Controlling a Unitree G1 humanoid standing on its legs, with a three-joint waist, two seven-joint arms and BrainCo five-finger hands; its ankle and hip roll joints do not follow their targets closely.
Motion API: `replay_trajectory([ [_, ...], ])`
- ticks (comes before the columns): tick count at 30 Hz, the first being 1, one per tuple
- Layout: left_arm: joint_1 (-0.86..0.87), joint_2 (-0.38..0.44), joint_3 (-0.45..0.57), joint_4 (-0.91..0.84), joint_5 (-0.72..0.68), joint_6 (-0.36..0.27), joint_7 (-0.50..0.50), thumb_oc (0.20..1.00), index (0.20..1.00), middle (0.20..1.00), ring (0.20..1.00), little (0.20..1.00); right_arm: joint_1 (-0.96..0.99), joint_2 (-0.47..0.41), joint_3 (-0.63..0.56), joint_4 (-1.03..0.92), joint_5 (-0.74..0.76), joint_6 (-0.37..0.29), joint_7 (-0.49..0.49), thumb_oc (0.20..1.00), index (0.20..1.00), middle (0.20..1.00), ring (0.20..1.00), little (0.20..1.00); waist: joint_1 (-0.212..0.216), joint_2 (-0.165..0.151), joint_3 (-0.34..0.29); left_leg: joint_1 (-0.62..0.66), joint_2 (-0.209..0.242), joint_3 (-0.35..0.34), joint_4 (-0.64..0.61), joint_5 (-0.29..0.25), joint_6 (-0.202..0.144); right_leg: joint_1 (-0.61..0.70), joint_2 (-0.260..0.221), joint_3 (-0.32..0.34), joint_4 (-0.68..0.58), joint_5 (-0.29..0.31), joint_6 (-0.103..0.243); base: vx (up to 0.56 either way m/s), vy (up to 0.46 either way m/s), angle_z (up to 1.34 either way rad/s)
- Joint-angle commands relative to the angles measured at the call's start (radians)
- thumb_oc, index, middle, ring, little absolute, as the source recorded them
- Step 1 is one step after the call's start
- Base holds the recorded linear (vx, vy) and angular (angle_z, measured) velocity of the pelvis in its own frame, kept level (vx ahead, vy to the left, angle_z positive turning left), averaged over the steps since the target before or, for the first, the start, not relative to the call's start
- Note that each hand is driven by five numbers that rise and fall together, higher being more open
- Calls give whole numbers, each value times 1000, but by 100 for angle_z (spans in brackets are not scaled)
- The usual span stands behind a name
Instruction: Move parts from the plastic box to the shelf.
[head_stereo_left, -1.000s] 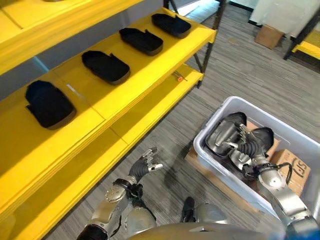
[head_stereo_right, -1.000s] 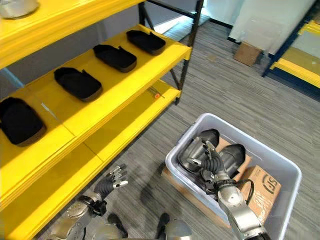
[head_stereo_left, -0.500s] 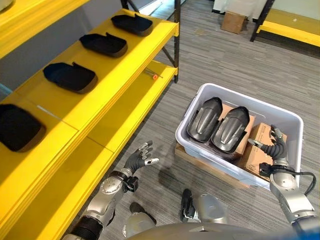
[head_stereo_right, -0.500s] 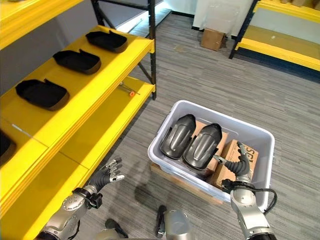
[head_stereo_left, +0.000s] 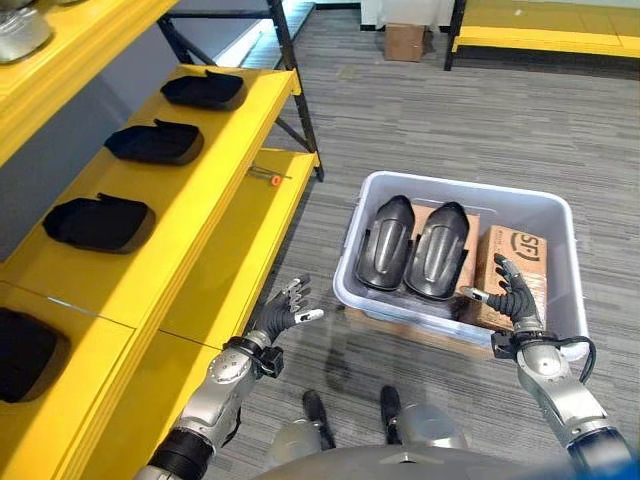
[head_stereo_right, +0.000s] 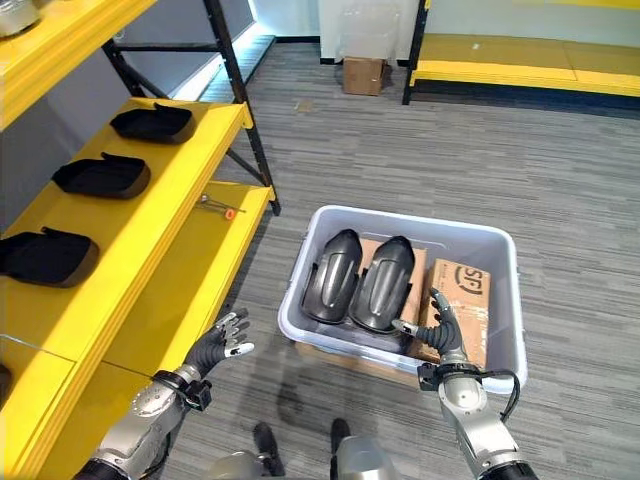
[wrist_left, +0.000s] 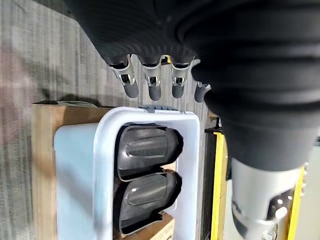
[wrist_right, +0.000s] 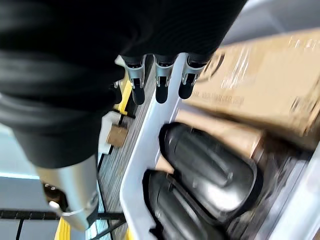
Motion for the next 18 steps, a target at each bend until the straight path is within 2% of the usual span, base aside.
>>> replay_trajectory([
  [1, 34, 34, 33, -54, 33, -36, -11, 1000, 1000, 1000, 1000, 1000, -14, -18, -11, -81, -22, -30, 16, 1000, 1000, 1000, 1000, 1000, 21, -46, -8, -53, 0, -45, 48, -21, -19, 41, -78, -35, -47, 68, 99, 92, 97, -54],
  [7, 51, 61, 48, -51, 83, -57, -42, 1000, 1000, 1000, 1000, 1000, 1, 4, -1, -88, 9, -28, 25, 1000, 1000, 1000, 1000, 1000, 18, -44, -41, 28, -29, -36, -20, -49, 8, 43, -82, -31, -45, 69, 115, 171, 224, -20],
  [10, 41, 64, 34, -45, 97, -54, -37, 1000, 1000, 1000, 1000, 1000, -26, 36, 16, -62, 41, -25, -28, 1000, 1000, 1000, 1000, 1000, 21, -49, -51, 58, -43, -19, -31, -70, 29, 44, -87, -38, -34, 66, 123, 128, 182, -9],
  [15, 29, 55, 5, -36, 67, -45, -55, 1000, 1000, 1000, 1000, 1000, -75, 62, 33, -29, 19, -21, -54, 1000, 1000, 1000, 1000, 1000, 34, -56, -52, 67, -56, -9, -15, -95, 51, 43, -91, -44, -6, 54, 124, 59, 152, -7],
  [17, 25, 48, -2, -32, 57, -41, -64, 1000, 1000, 1000, 1000, 1000, -101, 71, 41, -14, 4, -12, -63, 1000, 1000, 1000, 1000, 1000, 45, -59, -54, 76, -65, 2, -28, -100, 64, 38, -92, -66, 12, 49, 126, 12, 140, -11],
  [18, 15, 48, -8, -32, 58, -29, -83, 1000, 1000, 1000, 1000, 1000, -125, 74, 28, 13, 33, 0, -84, 1000, 1000, 1000, 1000, 1000, 55, -63, -51, 83, -68, 25, -33, -103, 74, 22, -97, -105, 48, 47, 132, -13, 139, -26],
])
